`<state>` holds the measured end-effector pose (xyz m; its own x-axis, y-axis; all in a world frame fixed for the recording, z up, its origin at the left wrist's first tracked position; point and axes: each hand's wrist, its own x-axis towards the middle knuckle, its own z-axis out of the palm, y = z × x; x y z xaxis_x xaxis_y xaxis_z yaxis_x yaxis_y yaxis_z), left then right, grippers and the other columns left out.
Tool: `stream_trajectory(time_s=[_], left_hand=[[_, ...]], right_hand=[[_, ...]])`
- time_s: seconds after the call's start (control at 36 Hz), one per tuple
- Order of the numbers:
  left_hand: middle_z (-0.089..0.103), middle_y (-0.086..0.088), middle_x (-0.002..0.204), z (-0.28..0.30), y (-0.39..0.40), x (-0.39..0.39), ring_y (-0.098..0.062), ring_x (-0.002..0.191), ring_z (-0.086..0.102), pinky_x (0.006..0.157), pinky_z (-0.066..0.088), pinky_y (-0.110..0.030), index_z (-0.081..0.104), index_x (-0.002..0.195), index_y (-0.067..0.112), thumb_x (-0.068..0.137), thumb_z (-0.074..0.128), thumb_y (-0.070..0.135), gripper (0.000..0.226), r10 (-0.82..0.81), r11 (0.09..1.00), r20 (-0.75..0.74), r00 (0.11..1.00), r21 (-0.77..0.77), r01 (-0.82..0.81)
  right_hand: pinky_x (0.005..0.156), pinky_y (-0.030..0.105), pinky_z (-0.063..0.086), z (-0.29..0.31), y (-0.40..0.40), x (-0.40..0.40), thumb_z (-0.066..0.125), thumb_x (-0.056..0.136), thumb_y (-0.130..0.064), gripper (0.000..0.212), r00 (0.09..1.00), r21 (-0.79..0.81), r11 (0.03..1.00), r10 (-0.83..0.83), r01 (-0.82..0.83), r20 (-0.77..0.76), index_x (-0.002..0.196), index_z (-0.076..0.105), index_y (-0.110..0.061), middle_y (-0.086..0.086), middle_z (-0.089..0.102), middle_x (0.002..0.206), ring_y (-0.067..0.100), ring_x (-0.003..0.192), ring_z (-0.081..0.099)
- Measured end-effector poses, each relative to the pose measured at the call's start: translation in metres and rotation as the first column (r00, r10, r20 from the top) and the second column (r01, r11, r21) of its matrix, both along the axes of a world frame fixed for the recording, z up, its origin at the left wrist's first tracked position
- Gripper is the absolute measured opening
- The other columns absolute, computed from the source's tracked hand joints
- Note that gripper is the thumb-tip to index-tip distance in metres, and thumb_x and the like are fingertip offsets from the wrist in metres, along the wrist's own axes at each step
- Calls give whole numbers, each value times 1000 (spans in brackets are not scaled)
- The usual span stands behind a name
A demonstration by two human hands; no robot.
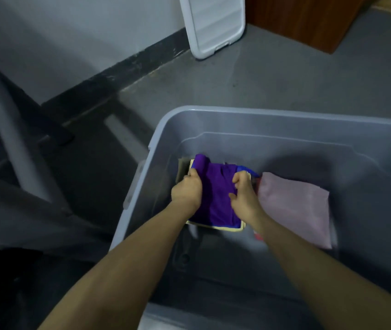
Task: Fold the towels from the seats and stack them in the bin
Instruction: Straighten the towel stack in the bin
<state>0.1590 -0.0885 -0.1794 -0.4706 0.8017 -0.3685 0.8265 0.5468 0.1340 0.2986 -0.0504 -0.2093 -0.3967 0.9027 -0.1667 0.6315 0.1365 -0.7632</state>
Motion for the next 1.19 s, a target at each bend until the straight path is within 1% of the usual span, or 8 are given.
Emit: stream_trajectory(time_s=[0.11,0.19,0.31,0.36,0.47,0.67,0.75,1.19], left_hand=[[47,-21,127,-18,-2,3,-35,106,59,78,51,-40,36,131,-2,95,30,-1,36,66,992,-66,996,113,-59],[61,-23,106,-28,-4,2,-33,79,63,63,53,-34,48,116,0,78,28,3,43,-121,964,-231,965,204,169],[66,-15,112,-33,-10,2,-32,91,64,79,53,-36,67,101,7,69,50,15,37,-373,873,-406,834,150,463],[63,-13,113,-27,-10,4,-30,95,62,85,50,-35,68,98,8,56,74,22,44,-392,892,-369,843,72,446],[32,-13,140,-35,-14,3,-30,125,35,103,30,-36,33,135,8,89,50,23,52,-340,938,-170,925,6,346],[14,-13,154,-30,-13,0,-31,142,16,114,18,-38,21,146,13,92,54,35,67,-300,951,-25,953,-84,297],[19,-13,152,-15,-11,4,-32,140,20,113,21,-38,24,145,12,92,53,31,63,-266,960,44,963,-76,269],[61,-15,114,110,-50,29,-35,104,58,80,46,-36,54,111,7,94,41,21,25,-137,952,80,987,287,109]], right_hand=[[84,38,45,-13,2,0,41,80,14,45,990,30,994,106,-109,91,113,49,-16,9,39,110,25,91,47],[87,42,48,-20,2,1,40,84,12,55,981,58,991,107,-117,161,130,50,-17,13,38,122,31,102,52],[89,44,47,-27,1,1,44,84,11,53,983,181,979,61,-92,173,134,48,-3,21,40,125,38,102,52],[90,38,43,-25,4,1,45,84,9,52,986,174,984,14,-44,167,135,48,-3,20,40,125,35,100,51],[91,41,39,-29,9,1,48,86,-12,45,941,240,970,-54,-29,334,130,52,-2,23,47,125,38,106,47],[88,46,43,-30,3,6,72,79,-40,65,766,261,945,-18,-197,643,136,50,-18,20,45,138,41,111,51],[101,40,31,-18,2,3,48,94,-37,53,784,184,971,9,-156,620,142,32,-21,12,25,147,31,127,33],[87,38,43,93,-34,29,44,93,-15,32,974,161,987,-13,-24,227,124,53,-12,11,51,122,32,113,51]])
